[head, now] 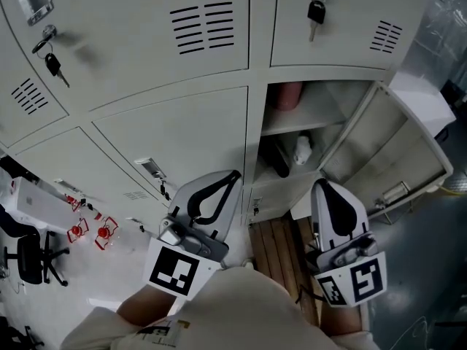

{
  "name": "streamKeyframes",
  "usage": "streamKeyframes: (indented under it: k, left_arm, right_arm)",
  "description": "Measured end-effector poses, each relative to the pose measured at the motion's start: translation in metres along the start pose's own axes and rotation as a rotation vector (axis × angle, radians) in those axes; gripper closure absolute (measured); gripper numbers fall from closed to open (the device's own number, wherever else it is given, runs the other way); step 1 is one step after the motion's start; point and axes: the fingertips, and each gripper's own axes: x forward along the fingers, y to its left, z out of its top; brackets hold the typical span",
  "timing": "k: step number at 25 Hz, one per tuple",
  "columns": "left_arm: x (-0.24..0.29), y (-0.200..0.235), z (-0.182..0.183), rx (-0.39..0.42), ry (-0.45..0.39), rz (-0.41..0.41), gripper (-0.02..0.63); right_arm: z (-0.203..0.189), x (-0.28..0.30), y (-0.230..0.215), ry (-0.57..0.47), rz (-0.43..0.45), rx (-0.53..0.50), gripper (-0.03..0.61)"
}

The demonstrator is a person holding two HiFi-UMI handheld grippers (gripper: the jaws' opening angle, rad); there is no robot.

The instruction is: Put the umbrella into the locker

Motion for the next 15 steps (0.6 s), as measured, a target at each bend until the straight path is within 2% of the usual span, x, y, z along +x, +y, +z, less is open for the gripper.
streamKeyframes:
  k: [5,10,15]
  left_arm:
    - [-0.008,0.002,-0.014,-0.011,0.025,0.0,0.606]
    - [-0.011,0.005,-0.026,-0.004,0.046,0.003,0.606]
    - [-0.012,0.002,-0.029,-0.001,0.044,-0.009,0.606]
  right_arm:
    - [-0.019,-0.002,0.008,0.048,0.001,0.003,0.571]
    - [-0.04,-0.001,0.013,0.11,0.021,0.07,0.572]
    - [-0.044,0.0,0.018,0.132,0.013,0.031,0.572]
